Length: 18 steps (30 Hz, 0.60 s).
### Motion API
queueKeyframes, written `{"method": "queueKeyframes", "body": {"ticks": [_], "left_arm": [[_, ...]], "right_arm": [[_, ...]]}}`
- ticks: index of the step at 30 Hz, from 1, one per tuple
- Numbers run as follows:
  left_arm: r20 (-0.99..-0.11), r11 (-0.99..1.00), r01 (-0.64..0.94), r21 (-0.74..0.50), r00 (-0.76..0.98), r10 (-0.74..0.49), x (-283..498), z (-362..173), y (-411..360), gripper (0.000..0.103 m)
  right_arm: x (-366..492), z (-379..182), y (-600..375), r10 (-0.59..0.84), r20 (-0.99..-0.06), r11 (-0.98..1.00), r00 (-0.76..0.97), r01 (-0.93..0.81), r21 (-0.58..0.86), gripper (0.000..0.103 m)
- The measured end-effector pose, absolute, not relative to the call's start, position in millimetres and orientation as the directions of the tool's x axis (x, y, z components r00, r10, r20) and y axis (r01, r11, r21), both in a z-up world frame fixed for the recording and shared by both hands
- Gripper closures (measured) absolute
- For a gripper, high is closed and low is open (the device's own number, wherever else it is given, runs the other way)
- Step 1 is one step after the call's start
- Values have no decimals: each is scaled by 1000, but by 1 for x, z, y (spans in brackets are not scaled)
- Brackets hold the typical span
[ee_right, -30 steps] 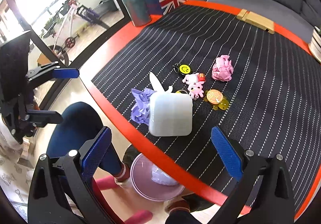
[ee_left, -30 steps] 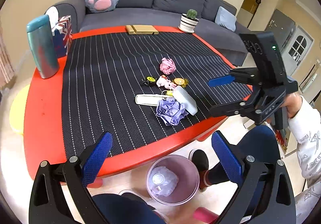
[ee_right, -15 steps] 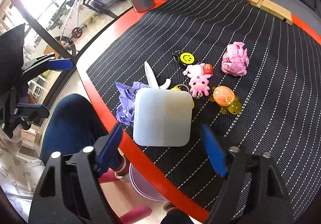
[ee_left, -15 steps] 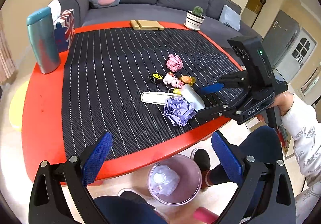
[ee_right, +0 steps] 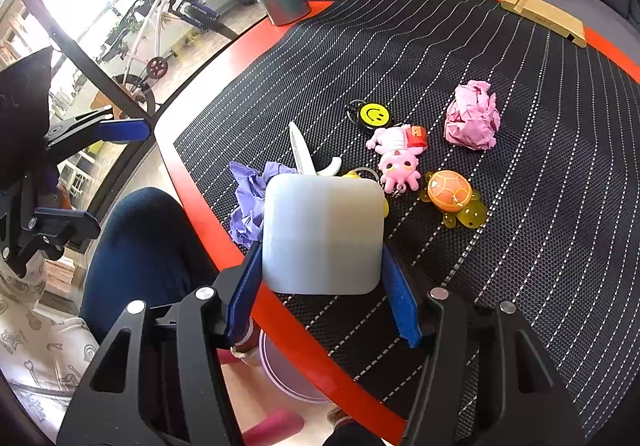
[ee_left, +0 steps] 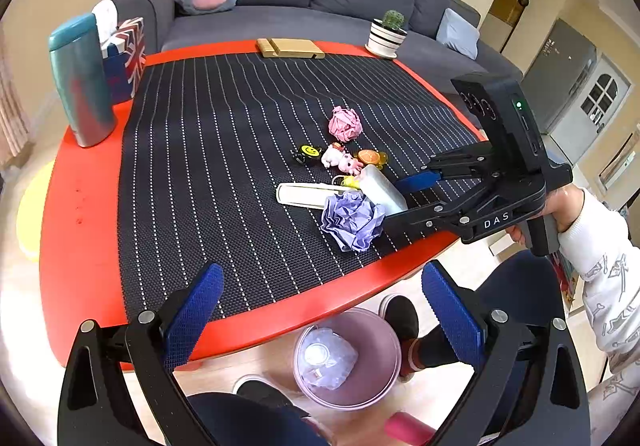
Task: Collect trash
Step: 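Close the right gripper on the white square tissue pack, then lift the tissue pack with the right gripper while the left gripper grasps the purple crumpled paper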
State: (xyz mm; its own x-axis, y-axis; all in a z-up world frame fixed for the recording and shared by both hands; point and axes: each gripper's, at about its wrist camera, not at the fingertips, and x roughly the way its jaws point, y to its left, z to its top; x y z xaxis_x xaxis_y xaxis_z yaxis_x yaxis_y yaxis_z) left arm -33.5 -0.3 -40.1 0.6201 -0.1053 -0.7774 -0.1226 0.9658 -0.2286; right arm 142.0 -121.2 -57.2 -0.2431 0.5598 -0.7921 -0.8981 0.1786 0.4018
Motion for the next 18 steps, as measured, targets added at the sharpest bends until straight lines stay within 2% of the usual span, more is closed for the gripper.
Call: {"method": "queueKeyframes", "body": {"ticks": [18], "left_arm": [[-783, 976, -66, -206, 609, -124, -4, -35, -16, 8]], "right_arm": [[149, -18, -166, 647, -750, 298, -136, -860, 413, 46]]}}
